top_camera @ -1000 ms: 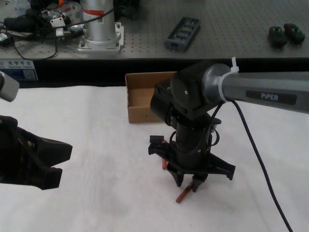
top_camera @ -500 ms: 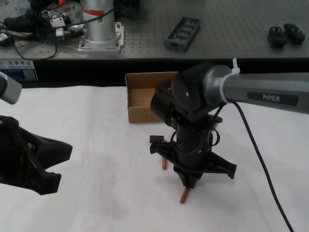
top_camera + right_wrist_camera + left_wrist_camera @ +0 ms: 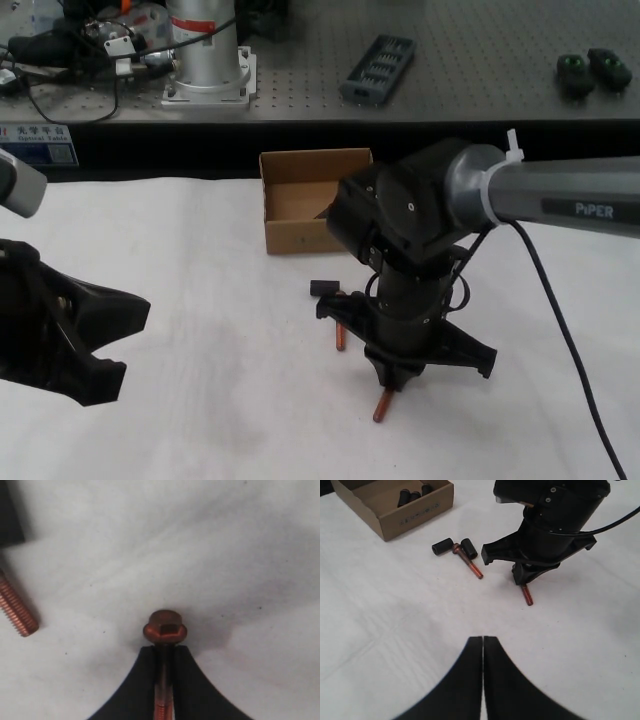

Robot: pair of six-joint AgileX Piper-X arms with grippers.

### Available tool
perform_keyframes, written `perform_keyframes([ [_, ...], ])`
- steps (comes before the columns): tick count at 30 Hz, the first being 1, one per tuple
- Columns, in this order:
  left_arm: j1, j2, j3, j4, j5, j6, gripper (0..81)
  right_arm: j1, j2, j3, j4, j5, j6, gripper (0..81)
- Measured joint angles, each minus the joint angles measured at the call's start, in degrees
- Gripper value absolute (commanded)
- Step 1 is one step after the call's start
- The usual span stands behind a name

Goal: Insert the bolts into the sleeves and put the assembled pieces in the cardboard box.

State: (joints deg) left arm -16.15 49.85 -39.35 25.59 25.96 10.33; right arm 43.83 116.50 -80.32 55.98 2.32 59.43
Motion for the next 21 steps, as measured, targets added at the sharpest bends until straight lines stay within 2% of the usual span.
perform_keyframes([
  [3, 0.0, 0.0, 0.0, 0.0, 0.0, 0.0, 0.6, 0.0, -0.9, 0.6, -1.0, 0.0, -4.2, 2.8],
  [6, 0.0, 0.1, 0.0, 0.0, 0.0, 0.0, 0.6, -0.5, -3.5, 1.6, -1.1, -0.5, -15.4, 2.8],
  [9, 0.0, 1.1, 0.0, 0.0, 0.0, 0.1, 0.6, -0.7, -4.7, 1.6, -1.0, -0.5, -18.3, 2.8],
  [10, 0.0, 1.7, 0.0, 0.0, 0.0, 0.1, 0.6, -1.2, -6.8, 1.6, -1.1, -0.5, -22.4, 2.8],
  [13, 0.0, 3.0, 0.0, 0.0, 0.0, 0.1, 0.6, -1.9, -9.9, 1.6, -1.1, -0.3, -26.8, 2.8],
  [21, -0.5, 10.5, 0.0, -4.5, 2.2, 0.1, 0.6, -6.1, -22.7, 1.6, -0.1, 0.0, -39.5, 2.8],
])
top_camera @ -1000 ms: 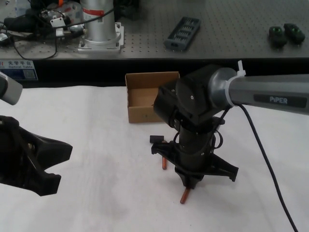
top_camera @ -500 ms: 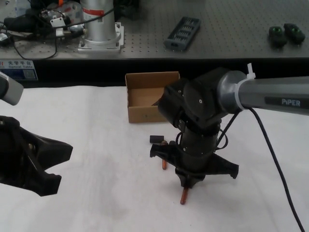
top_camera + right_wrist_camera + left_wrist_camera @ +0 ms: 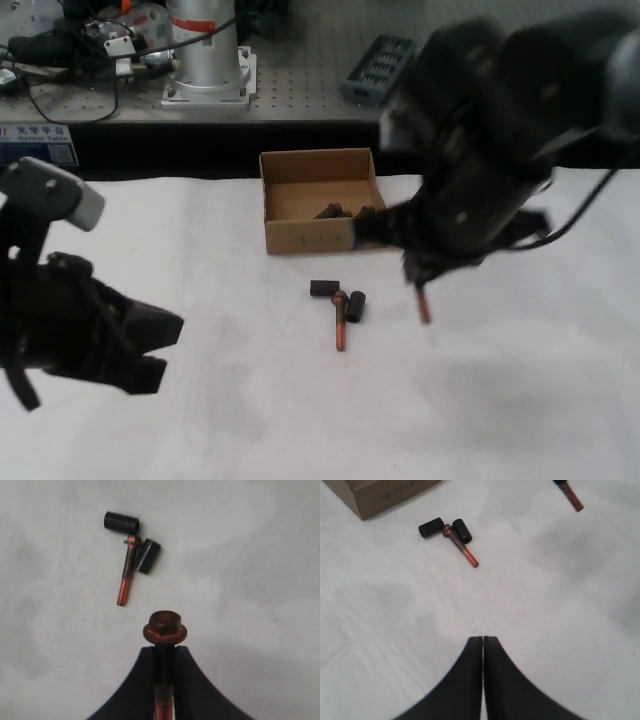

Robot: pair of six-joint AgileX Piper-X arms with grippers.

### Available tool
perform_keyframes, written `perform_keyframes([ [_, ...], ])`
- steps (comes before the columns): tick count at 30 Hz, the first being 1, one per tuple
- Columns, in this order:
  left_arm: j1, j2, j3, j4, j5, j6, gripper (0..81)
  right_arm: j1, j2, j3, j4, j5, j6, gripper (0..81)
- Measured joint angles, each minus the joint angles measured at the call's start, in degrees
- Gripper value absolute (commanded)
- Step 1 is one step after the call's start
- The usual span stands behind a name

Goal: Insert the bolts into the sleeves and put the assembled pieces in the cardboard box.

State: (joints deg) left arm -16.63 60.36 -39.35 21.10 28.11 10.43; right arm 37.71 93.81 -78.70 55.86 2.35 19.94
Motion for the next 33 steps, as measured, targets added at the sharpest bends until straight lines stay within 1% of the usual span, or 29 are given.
perform_keyframes([
  [1, -0.3, 1.0, 0.0, -1.7, 0.0, 0.0, 0.1, -0.7, -1.5, 0.0, 0.6, 0.1, -1.5, 2.8],
  [3, -0.9, 3.1, 0.0, -4.4, 0.4, 0.0, 3.8, -2.1, -4.5, 0.0, 1.7, 0.1, -4.4, 2.8],
  [5, -1.3, 4.6, -0.4, -5.3, 0.3, 0.0, 12.7, -2.8, -5.8, 0.0, 2.2, 0.1, -5.3, 2.8],
  [7, -2.9, 8.8, -2.0, -6.1, 0.3, 0.0, 22.5, -5.0, -9.4, 0.0, 3.0, 0.1, -6.7, 2.8],
  [9, -5.3, 14.0, -4.9, -6.2, -0.1, 0.0, 31.9, -6.6, -11.9, 0.0, 3.0, -0.6, -7.0, 2.8],
  [10, -8.3, 19.1, -9.0, -6.2, -0.7, -0.2, 34.2, -7.2, -12.8, 0.0, 3.0, -1.0, -7.1, 2.8],
  [11, -8.5, 19.5, -9.3, -6.2, -4.8, -2.6, 34.5, -7.8, -14.0, 0.0, 3.0, -1.1, -7.3, 2.8],
  [12, -10.6, 22.7, -12.2, -6.3, -7.1, -5.2, 33.7, -8.4, -15.1, 0.0, 3.1, -1.3, -7.7, 2.8],
  [18, -15.8, 33.8, -22.7, -6.3, -12.2, -9.5, 26.7, -10.5, -20.8, 0.4, 4.1, -1.5, -9.3, 2.8],
  [21, -17.8, 40.7, -28.9, -4.6, -15.3, -10.4, 26.4, -10.6, -23.8, 2.3, 4.0, -1.6, -10.6, 2.8],
  [29, -18.7, 50.1, -37.7, -3.2, -19.1, -10.4, 26.4, -10.8, -29.5, 9.6, 3.9, -1.8, -12.2, 2.8],
  [33, -18.8, 54.0, -41.3, -2.5, -19.4, -10.7, 26.4, -10.8, -30.6, 12.1, 3.9, -1.8, -12.4, 2.8],
])
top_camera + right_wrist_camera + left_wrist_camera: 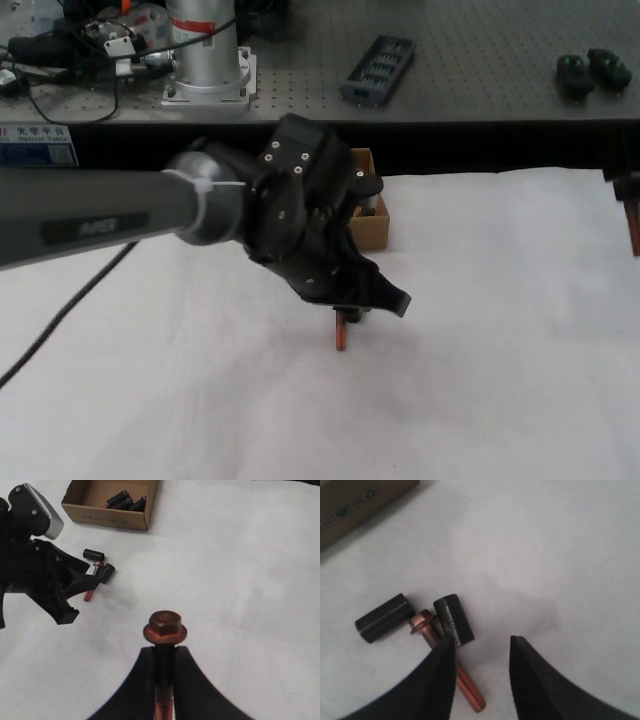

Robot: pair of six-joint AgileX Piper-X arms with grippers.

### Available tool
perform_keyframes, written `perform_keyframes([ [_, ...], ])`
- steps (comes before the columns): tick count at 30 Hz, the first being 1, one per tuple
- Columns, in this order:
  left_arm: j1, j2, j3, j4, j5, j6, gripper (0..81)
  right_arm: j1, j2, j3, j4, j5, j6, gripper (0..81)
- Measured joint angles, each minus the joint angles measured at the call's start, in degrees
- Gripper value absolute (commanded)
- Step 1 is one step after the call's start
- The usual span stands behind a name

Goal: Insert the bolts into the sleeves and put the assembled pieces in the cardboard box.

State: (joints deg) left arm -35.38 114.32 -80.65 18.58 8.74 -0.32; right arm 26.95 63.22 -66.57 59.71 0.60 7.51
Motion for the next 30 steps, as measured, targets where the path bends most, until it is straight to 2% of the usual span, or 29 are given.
perform_keyframes([
  [10, 0.0, 5.7, -6.7, 4.1, -0.7, -0.1, 26.4, 0.0, -0.1, 0.6, -1.8, 0.0, -0.7, 2.8],
  [30, 0.0, 7.3, -7.6, 6.4, -1.3, -0.1, 26.4, 0.0, -0.1, 0.6, -2.9, 0.0, -0.7, 2.8],
])
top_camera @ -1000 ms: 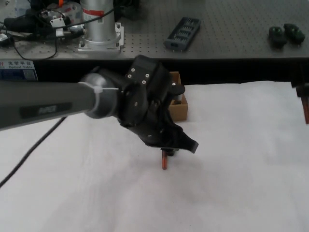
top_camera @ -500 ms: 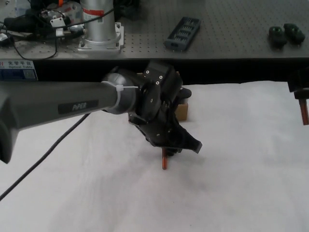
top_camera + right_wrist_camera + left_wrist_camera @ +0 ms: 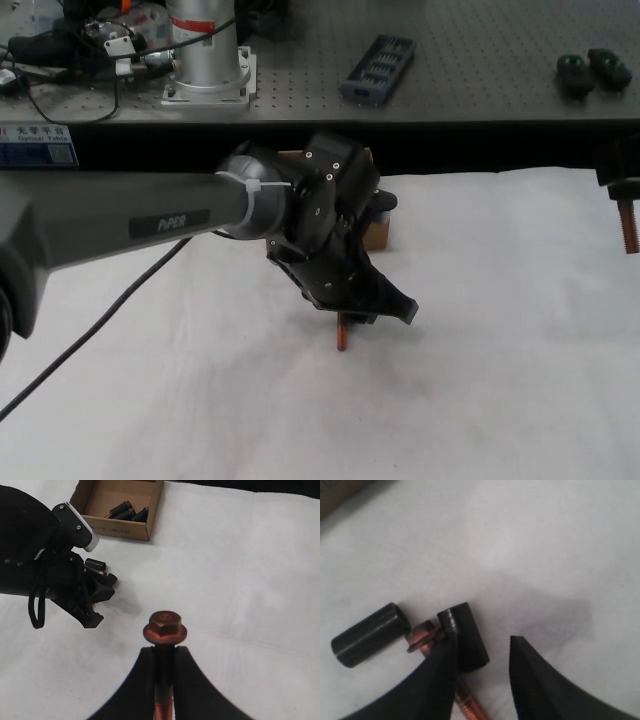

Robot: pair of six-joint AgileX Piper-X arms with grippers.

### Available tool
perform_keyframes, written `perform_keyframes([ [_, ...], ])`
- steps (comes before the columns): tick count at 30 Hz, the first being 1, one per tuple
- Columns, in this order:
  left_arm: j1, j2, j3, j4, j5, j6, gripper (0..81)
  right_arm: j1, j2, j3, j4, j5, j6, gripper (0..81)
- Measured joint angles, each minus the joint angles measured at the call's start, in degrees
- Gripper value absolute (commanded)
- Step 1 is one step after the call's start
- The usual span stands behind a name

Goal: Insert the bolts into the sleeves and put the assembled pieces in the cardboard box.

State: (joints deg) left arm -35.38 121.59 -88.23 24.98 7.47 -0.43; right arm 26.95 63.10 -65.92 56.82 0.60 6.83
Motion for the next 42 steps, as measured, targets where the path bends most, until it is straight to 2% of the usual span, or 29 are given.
perform_keyframes([
  [13, 0.0, 1.7, -0.2, -0.4, -0.3, -1.7, 26.0, 0.0, 0.0, 0.0, -0.1, 0.0, 0.0, 2.8],
  [15, 0.0, 1.7, -0.2, -0.4, -0.6, -2.1, 21.9, 0.0, 0.0, 0.0, -0.1, 0.0, 0.0, 2.8],
  [17, 0.0, 1.7, -0.2, -0.6, -0.9, -2.1, 14.0, 0.0, 0.0, 0.0, -0.1, 0.0, 0.0, 2.8],
  [19, 0.0, 1.7, -0.2, -0.6, -1.1, -2.3, 2.5, 0.0, 0.0, 0.0, -0.1, 0.0, 0.0, 2.8],
  [20, 0.0, 1.7, -0.2, -0.6, -1.3, -2.3, 0.4, 0.0, 0.0, 0.0, -0.1, 0.0, 0.0, 2.8],
  [33, 0.1, -0.9, -0.2, 6.0, 3.2, -1.7, 0.7, 0.0, 0.0, 0.0, -0.8, 0.0, 0.0, 2.8],
  [39, 0.4, -9.9, -0.2, 7.6, 14.3, 3.4, 0.7, 0.0, 0.0, 0.1, -3.6, -0.9, 0.0, 2.8],
  [42, 0.9, -13.8, -0.2, 7.6, 18.8, 5.1, 0.7, 0.0, 0.4, 0.1, -6.6, -4.3, 0.2, 2.8],
])
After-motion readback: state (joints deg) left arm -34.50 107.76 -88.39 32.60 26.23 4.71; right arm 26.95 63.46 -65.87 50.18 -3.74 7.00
